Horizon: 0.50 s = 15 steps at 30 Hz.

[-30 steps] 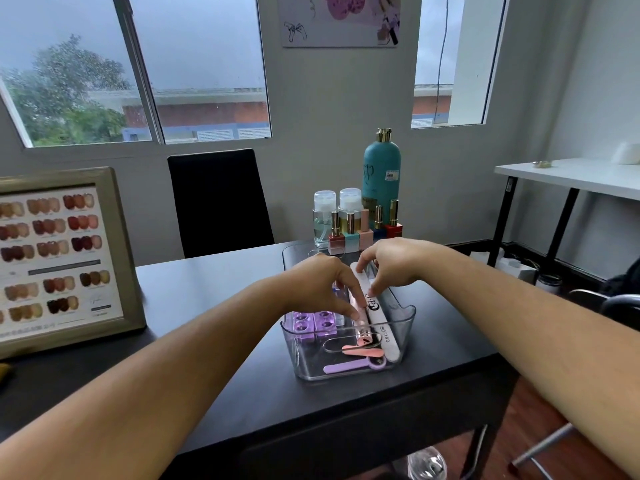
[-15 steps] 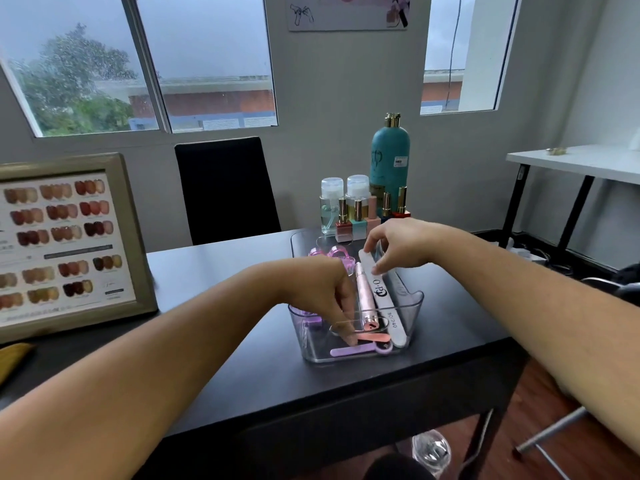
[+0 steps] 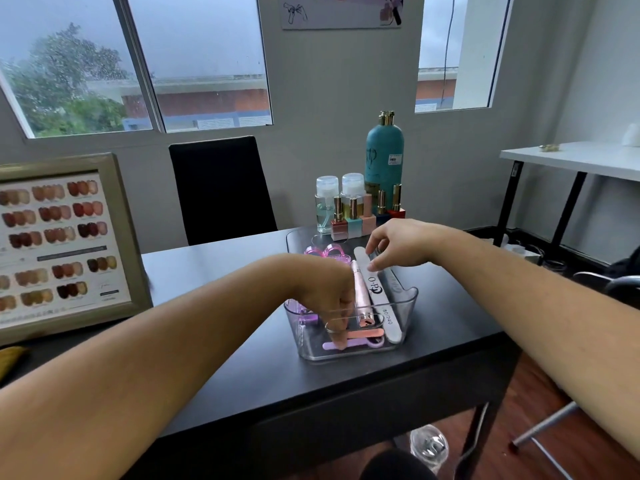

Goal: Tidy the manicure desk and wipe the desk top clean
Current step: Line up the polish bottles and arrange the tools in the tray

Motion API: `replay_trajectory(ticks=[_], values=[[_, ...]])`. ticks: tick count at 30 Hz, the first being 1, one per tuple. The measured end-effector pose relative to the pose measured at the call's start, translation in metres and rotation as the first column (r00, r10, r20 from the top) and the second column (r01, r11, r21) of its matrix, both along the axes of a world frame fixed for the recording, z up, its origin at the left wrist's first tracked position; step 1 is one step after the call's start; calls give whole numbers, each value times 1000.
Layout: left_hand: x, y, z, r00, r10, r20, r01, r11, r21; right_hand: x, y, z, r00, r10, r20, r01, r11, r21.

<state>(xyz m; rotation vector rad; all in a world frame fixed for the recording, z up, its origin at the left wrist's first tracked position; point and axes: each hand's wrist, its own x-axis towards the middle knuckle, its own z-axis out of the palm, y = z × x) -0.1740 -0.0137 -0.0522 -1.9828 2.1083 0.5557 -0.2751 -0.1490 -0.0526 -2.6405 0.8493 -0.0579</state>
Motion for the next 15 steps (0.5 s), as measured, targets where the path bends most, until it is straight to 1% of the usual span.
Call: replay_trajectory(ticks=[5,8,10,12,15], values=[[9,6,3,994,10,106,-15,999,44,1,0,-1,1000,23,-9,-23,1000,4],[14,8,4,987,10,158,-14,1000,23,2,2,-2,999,35,-18,-36,999,-12],[14,6,2,991,22,131,-13,998,-68,3,2,-3,999,45,-19,-45,999,-27],[11,3,0,996,-2,85,16,987,-161,5,3,-3,999,48,-19,-49,998,-42],[7,4,-2,999,-50,-16,47,986,-160,6,4,-4,998,55,-18,-56,996,-63]])
